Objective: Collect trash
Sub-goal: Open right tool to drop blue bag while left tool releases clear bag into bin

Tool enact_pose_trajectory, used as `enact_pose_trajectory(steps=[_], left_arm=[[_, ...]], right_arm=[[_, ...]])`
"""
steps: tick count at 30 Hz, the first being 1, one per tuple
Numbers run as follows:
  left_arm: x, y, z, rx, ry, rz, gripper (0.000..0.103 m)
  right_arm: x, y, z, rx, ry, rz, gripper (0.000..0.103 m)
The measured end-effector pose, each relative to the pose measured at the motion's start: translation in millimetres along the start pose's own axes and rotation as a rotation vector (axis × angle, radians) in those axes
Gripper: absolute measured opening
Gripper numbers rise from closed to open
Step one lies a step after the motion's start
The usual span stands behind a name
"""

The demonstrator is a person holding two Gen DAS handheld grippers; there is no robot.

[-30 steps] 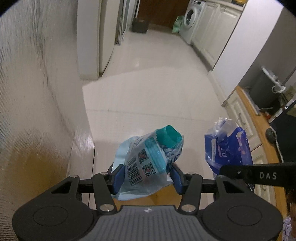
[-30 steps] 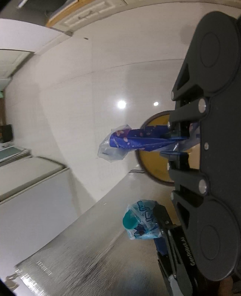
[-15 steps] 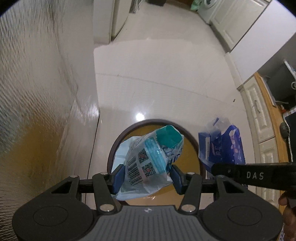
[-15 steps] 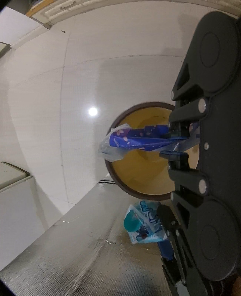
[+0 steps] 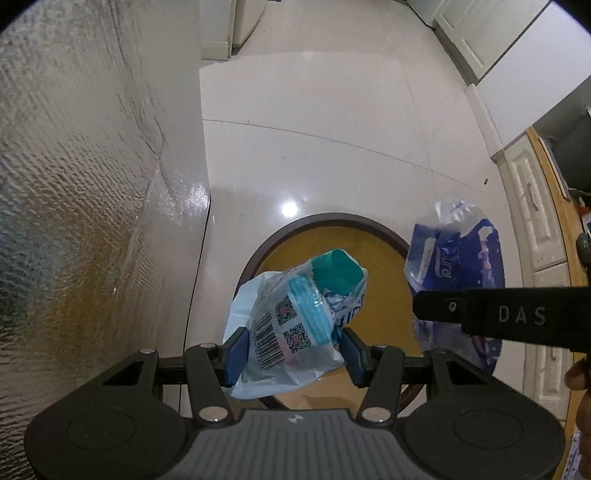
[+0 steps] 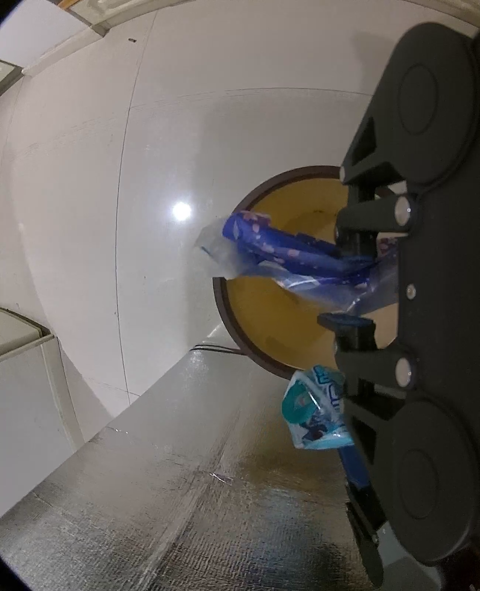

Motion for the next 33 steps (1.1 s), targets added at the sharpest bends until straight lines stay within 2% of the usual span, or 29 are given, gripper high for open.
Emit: enact_pose_trajectory(steps=[4,19,21,23,33], left_arm=[[-6.2,-8.6,1.1,-0.023,0.01,-0.001,0.054],[-20.4,-31.1,-1.2,-0.084,0.025,-0.014,0.056],[-22.3,-34.3,-0.6,-0.103,0.032,-0.015,0.061],[-24.3,-34.0,0.6,-0.109,0.043,-0.031,0.074],[-27.2,-25.4,3.2,-0.131,0.075,-0.08,0.083]], right_arm=[[1.1,-6.8,3.0,-0.016,0.004,0.004,0.043],[5.4,-23.3,5.4,-0.044,0.023,-0.011,0.053],[5.1,-24.9,6.2,-0.045,0.026,-0.008,0.053],[5.7,-26.7,6.1,-0.043,0.027,-0.001,0.054],[3.8,-38.6,10.4,-0.028,0.046,0.025,0.058]])
Point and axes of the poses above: each gripper's, at about its wrist camera, not at the fingertips, and x roughly against the way its jaws point, y to its left, z to its underside, the point moved 3 cm from there along -x, roughly the way its jaws point, and after that the axes turned 13 degrees about -z, right-handed, at the moved point
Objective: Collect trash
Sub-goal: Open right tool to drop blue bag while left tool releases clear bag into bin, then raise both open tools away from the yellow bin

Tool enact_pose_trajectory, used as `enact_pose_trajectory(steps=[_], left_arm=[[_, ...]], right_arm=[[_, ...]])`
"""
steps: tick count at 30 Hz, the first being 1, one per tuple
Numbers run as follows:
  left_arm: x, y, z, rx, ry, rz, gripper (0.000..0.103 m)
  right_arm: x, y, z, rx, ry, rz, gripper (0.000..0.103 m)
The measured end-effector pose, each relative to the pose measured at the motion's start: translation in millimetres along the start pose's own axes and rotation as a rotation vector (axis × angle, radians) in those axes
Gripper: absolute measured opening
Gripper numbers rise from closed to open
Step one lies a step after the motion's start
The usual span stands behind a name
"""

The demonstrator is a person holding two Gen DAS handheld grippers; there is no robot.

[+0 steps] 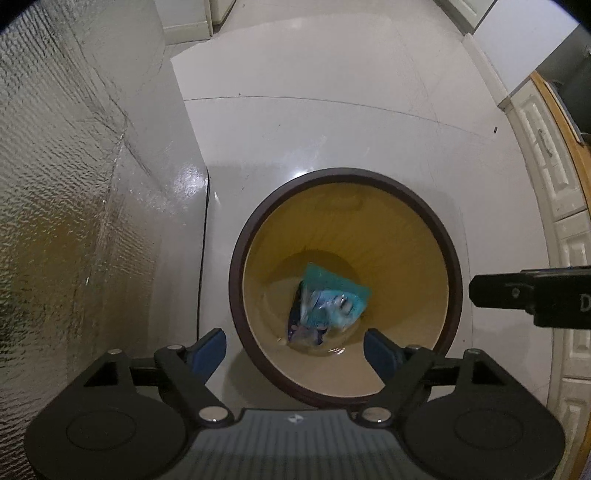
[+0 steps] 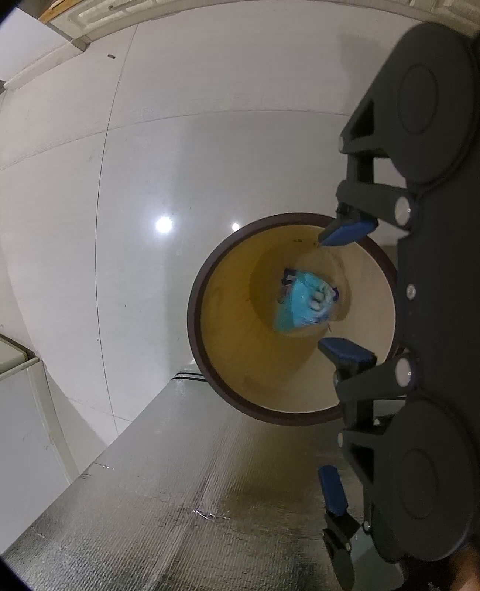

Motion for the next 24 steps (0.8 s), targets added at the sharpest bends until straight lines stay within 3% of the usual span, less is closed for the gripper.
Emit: enact_pose_trajectory(steps=[6,13,24], left_arm=[[2.3,7.4,5.2,-0.006,0.012,-0.01,0.087],[8.5,16.6,8.8,-0.002,0.027,-0.026,0.099],[37.0,27.8,18.8,0.014,0.034,-0.033,0.103]], right_arm=[[0.5,0.2,3.7,0.025,0.012,0.001,0.071],[6.3,2.8,11.9,0.049,-0.001,0.004,0.1],[38.1,-7.9,27.2,0.059,-0.011,0.06,0.103]])
Point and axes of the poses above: each gripper's, at about its wrist camera, not at the fingertips, and x roughly against the way its jaws point, y to its left, z to its underside, the point moved 3 cm from there along -x, roughly the way its jaws point, and after that the axes turned 13 degrees about -z, right-handed, at the moved point
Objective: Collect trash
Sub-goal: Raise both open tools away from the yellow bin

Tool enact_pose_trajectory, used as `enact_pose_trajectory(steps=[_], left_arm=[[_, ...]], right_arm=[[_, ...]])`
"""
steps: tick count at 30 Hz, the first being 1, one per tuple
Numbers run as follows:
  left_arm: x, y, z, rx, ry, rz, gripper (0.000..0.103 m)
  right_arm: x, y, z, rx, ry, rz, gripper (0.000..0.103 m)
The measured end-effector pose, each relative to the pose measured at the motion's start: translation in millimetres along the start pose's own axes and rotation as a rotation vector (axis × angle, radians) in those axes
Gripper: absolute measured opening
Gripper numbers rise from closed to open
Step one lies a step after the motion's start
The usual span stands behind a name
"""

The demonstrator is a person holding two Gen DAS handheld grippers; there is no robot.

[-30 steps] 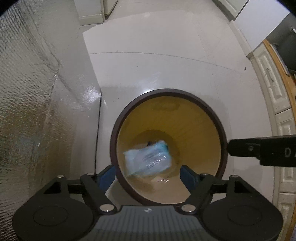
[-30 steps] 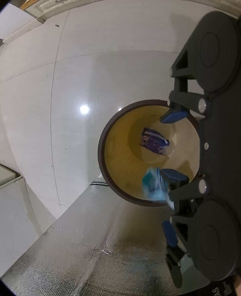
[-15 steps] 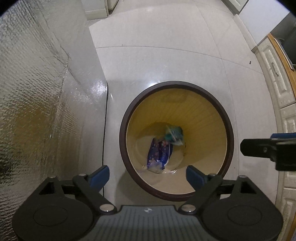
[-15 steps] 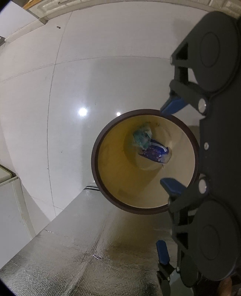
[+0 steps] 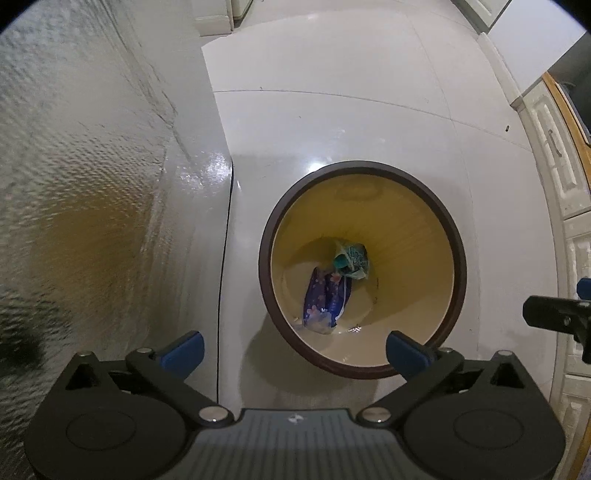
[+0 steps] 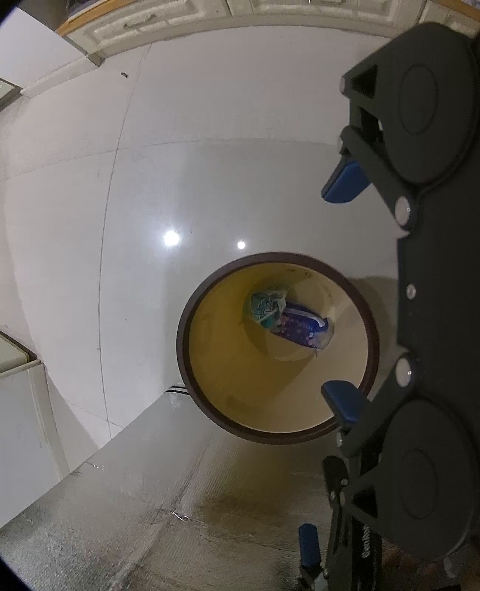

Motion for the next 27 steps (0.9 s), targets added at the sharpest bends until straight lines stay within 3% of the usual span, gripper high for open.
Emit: enact_pose_trajectory(steps=[12,21,27], left_arm=[[56.8,13.6,19.6,0.014,-0.077,-0.009,0.103],[114.8,21.6,35.8,0.027,-0.191,-0.019,0.103],[159.1,25.7,42.1,0.044,-0.284,-0.014,0.103]], right_arm=[[41.1,4.7,21.2,-0.008,-0.045,-0.004,0.103],[84.1,17.4,37.8,0.028,-0.117,-0.022,0.103],[122.4,20.1,47.8,0.073,-0.178,0.023,0.103]])
Point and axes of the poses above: each gripper's, at about its wrist camera, not at the fingertips, and x roughly against the way its jaws point, y to its left, z to its underside, the point moved 3 cm from there along -x, roughly the way its jaws point, and after that the axes turned 13 degrees about -z, right-handed, at the moved point
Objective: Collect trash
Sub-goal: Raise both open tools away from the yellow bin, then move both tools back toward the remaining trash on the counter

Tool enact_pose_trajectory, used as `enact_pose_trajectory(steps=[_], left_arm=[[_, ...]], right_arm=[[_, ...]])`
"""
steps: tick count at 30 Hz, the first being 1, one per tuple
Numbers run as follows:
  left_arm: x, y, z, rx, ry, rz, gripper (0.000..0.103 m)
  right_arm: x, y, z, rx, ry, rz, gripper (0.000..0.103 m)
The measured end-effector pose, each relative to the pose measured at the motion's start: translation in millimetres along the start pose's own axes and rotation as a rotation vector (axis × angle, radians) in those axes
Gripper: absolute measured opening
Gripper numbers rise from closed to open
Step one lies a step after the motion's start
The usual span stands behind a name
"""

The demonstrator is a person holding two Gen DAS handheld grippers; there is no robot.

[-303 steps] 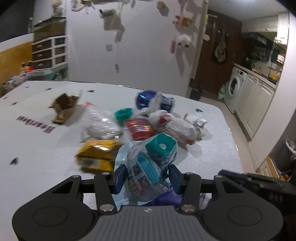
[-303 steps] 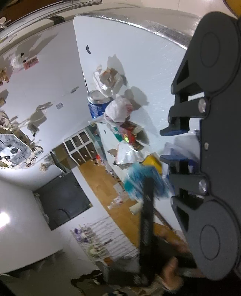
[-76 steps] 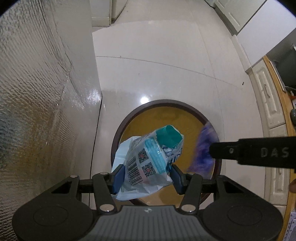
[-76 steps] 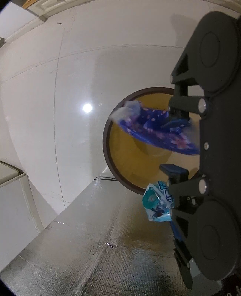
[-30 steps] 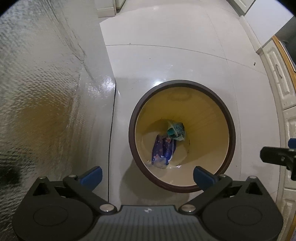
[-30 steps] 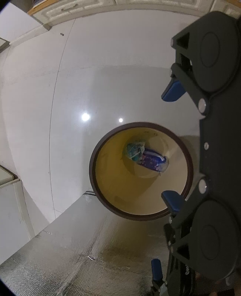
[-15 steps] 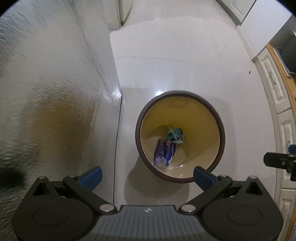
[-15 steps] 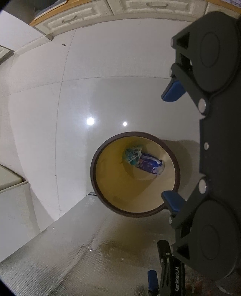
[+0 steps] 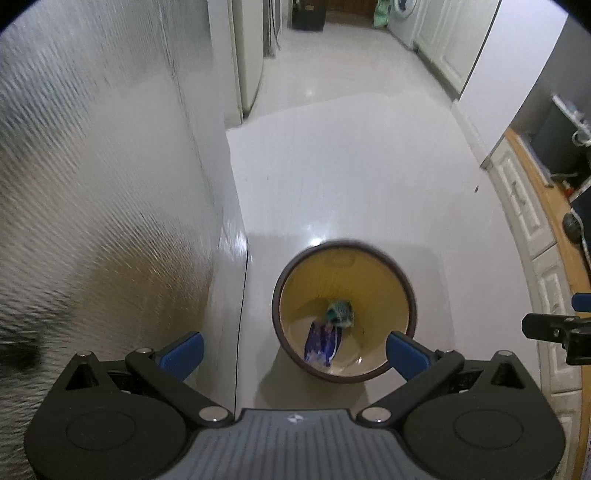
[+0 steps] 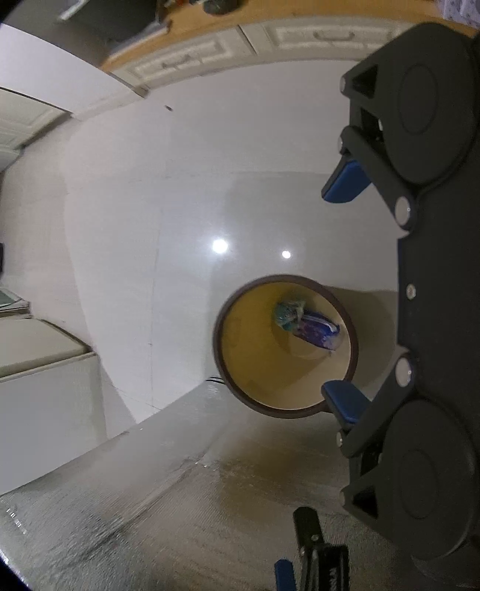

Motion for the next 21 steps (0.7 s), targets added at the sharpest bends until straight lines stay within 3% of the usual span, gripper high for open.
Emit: enact_pose_trajectory(steps=[9,21], left_arm=[[89.3,4.2,-8.2,0.016,-0.213,0.006,0.103],[218.6,33.8,3.0,0.078,-0.517,-0.023,0.103]], right_arm=[[75.0,17.5,-5.0,0.04,-0.19,-0.015,0.103],[171.0,74.4,-6.9,0.157,-0.473,-0.07,0.103]])
Point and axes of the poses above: each gripper's, at about its wrist camera, not at the fingertips, and x roughly against the way its jaws point, y to its left, z to its underside, the point moved 3 cm from there along -x, roughly the way its jaws point, and after that the axes turned 13 degrees about -z, right-handed, at the moved point
